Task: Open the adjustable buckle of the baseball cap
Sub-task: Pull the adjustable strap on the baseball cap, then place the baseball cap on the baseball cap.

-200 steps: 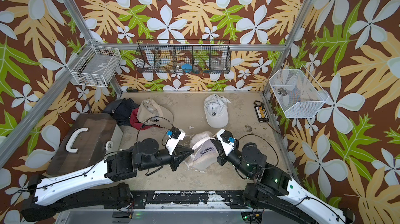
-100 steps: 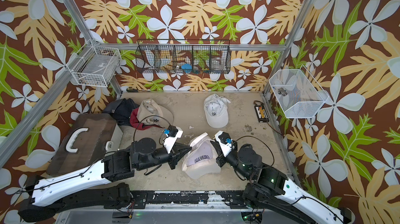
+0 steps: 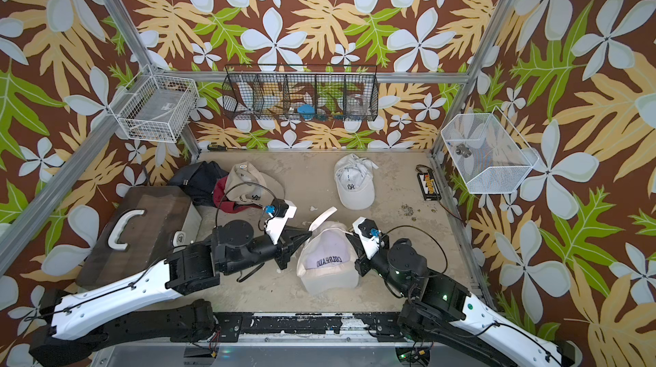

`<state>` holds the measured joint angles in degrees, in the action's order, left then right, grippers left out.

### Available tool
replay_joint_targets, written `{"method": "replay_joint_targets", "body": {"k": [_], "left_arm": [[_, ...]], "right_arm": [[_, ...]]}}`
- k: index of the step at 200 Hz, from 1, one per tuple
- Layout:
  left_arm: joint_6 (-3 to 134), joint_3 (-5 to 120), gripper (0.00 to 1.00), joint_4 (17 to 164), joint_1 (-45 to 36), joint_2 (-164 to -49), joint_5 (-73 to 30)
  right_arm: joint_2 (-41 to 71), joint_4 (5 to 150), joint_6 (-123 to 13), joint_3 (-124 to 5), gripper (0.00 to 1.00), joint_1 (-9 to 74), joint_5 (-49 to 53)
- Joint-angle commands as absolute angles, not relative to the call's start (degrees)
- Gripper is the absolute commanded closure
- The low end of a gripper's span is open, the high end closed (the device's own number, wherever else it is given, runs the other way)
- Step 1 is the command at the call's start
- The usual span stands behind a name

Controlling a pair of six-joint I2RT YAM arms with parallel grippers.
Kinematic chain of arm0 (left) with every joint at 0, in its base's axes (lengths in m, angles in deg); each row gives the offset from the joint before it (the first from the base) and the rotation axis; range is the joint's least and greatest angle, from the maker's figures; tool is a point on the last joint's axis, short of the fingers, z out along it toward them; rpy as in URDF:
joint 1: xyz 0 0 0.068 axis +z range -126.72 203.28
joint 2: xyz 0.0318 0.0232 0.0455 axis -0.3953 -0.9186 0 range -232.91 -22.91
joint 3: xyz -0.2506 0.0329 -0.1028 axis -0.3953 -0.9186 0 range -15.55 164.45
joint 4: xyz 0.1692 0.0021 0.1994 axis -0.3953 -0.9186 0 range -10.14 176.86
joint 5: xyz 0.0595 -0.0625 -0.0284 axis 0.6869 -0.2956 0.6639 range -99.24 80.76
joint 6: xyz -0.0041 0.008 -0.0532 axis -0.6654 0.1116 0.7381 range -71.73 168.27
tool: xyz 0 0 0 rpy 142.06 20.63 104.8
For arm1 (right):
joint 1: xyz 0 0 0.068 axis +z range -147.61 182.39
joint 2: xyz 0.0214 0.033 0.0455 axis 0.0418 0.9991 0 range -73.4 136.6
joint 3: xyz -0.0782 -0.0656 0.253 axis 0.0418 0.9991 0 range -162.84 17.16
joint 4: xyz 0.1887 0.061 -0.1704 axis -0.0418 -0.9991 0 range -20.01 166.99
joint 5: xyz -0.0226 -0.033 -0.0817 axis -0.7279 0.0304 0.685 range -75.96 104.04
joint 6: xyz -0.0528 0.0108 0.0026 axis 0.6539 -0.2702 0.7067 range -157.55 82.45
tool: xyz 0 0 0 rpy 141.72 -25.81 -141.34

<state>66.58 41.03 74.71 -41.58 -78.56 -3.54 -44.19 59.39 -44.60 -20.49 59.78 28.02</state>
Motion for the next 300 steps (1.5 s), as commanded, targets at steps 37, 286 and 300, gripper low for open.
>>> {"method": "replay_joint_targets", "body": {"k": [37,286,300], "left_arm": [[65.15,42.61,1.0,76.13,-38.99,-79.47,-6.22],[58.3,55.14,1.0,72.9,-17.99,-88.16,-17.52],[58.03,56.29,1.0,72.77,-16.23,-88.96,-18.33]], "right_arm": [[-44.91,59.38,-45.02,-20.01,0.97,59.79,29.78],[-51.05,55.32,-46.43,-20.18,0.51,59.78,37.24],[-51.65,54.68,-46.34,-20.49,0.51,59.76,37.28]]}}
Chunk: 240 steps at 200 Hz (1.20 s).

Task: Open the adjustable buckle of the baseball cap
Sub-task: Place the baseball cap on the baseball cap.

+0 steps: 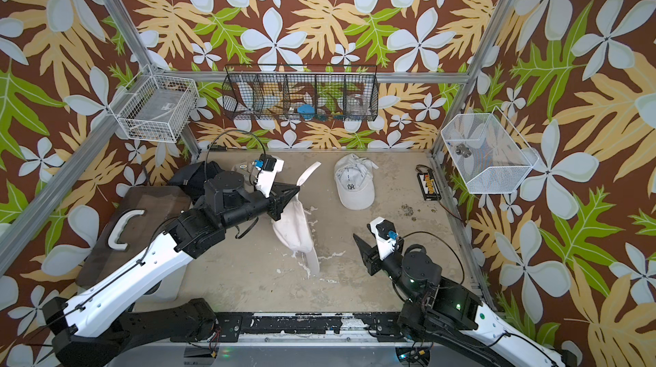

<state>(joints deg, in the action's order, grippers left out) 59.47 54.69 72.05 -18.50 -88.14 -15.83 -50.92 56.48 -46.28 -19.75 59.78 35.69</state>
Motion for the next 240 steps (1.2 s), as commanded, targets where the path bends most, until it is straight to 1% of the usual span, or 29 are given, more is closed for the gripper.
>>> {"method": "replay_joint_targets", "body": {"k": [1,65,134,170,240], "left_arm": [[57.98,56.41,1.0,72.74,-16.07,-89.03,-18.44],[57.15,60.8,1.0,71.91,-7.72,-92.46,-22.14],[58.03,61.09,1.0,72.57,4.98,-93.74,-26.82],[57.98,58.66,1.0,72.88,7.23,-93.83,-21.72],[58.6,59.91,1.0,74.18,7.42,-91.11,-11.56]], "right_arm": [[-51.72,54.63,-46.34,-20.52,0.51,59.73,37.3],[-53.1,54.39,-46.48,-20.29,0.5,59.79,38.21],[-52.97,54.32,-46.83,-20.26,0.5,59.77,38.81],[-52.55,54.32,-46.85,-20.36,0.49,59.75,38.85],[-53.01,54.32,-46.87,-20.21,0.49,59.78,38.76]]}}
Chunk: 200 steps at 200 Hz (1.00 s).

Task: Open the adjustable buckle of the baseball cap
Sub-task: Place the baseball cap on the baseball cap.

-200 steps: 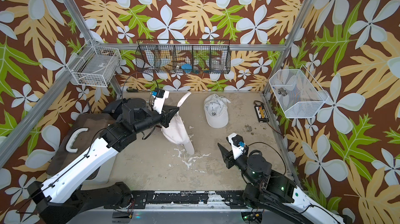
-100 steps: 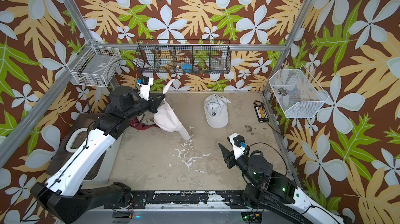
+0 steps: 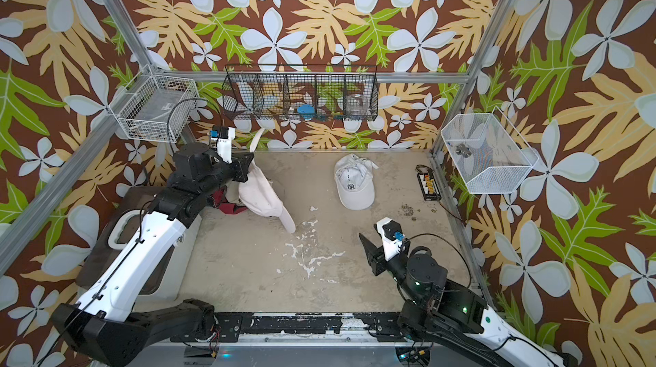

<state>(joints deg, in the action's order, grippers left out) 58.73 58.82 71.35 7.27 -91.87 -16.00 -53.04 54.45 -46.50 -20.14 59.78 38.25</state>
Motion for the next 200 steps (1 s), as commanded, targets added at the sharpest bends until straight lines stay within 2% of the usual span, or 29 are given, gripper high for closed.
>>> {"method": "replay_joint_targets", "body": {"k": [1,66,113,147,152,164,169,177,200], "left_arm": [[58.53,60.02,1.0,74.15,7.44,-91.15,-11.54],[58.38,61.91,1.0,73.72,9.55,-94.05,-13.27],[57.38,67.82,1.0,71.56,12.51,-96.17,-13.92],[59.68,64.82,1.0,73.14,15.03,-95.99,-14.43],[59.92,64.12,0.9,73.35,15.13,-95.95,-14.08],[59.88,63.14,0.44,73.57,15.33,-96.06,-13.39],[60.04,62.98,0.33,73.49,15.26,-96.18,-13.21],[60.31,63.1,0.26,73.32,15.25,-96.17,-12.75],[61.38,63.87,0.18,73.48,15.22,-95.76,-11.4]], "right_arm": [[-53.01,54.32,-46.87,-20.25,0.49,59.79,38.79],[-54.37,54.24,-46.93,-20.07,0.49,59.79,38.91],[-54.07,54.23,-46.95,-20.11,0.49,59.79,39.0],[-54.31,54.21,-46.96,-20.1,0.49,59.79,38.99],[-54.41,54.22,-46.96,-20.09,0.49,59.78,38.92],[-54.59,54.23,-46.95,-20.08,0.49,59.79,38.87],[-54.6,54.23,-46.96,-20.04,0.49,59.71,38.83],[-54.67,54.25,-46.96,-20.05,0.49,59.72,38.83],[-54.51,54.25,-46.96,-20.05,0.49,59.7,38.83]]}}
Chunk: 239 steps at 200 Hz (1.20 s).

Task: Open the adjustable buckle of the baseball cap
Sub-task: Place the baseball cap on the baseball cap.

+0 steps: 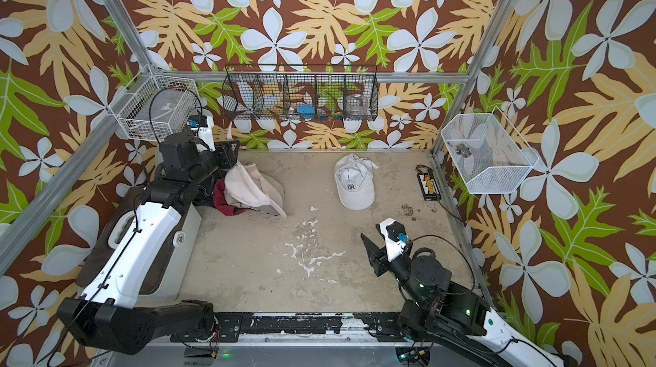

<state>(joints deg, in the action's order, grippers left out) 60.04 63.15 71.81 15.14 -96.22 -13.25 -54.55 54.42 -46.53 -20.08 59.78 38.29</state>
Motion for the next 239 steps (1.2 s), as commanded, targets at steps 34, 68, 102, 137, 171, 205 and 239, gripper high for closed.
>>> {"method": "replay_joint_targets", "body": {"k": [34,68,102,137,171,205,239], "left_arm": [[62.51,65.05,0.16,73.55,15.24,-95.58,-14.69],[64.17,63.79,0.16,74.32,14.88,-95.72,-21.27],[62.15,63.52,0.16,73.88,8.17,-98.16,-21.5],[62.36,64.52,0.16,74.27,1.57,-103.17,-20.81],[62.76,65.44,0.17,75.45,-3.38,-108.24,-19.53],[63.43,66.92,0.18,76.95,-6.6,-113.97,-19.01],[64.15,69.66,0.18,78.06,-8.65,-121.27,-19.17]], "right_arm": [[-54.42,54.23,-46.96,-20.06,0.49,59.78,38.91],[-54.33,54.23,-46.94,-20.06,0.49,59.77,38.98],[-55.02,54.06,-47.3,-19.95,0.49,59.78,40.03],[-57.14,53.9,-48.19,-19.74,0.49,59.79,42.61],[-60.02,53.52,-48.92,-19.56,0.49,59.72,45.56],[-60.88,53.31,-49.23,-19.48,0.49,59.79,46.12],[-60.49,53.61,-49.24,-19.23,0.49,59.79,45.52]]}}
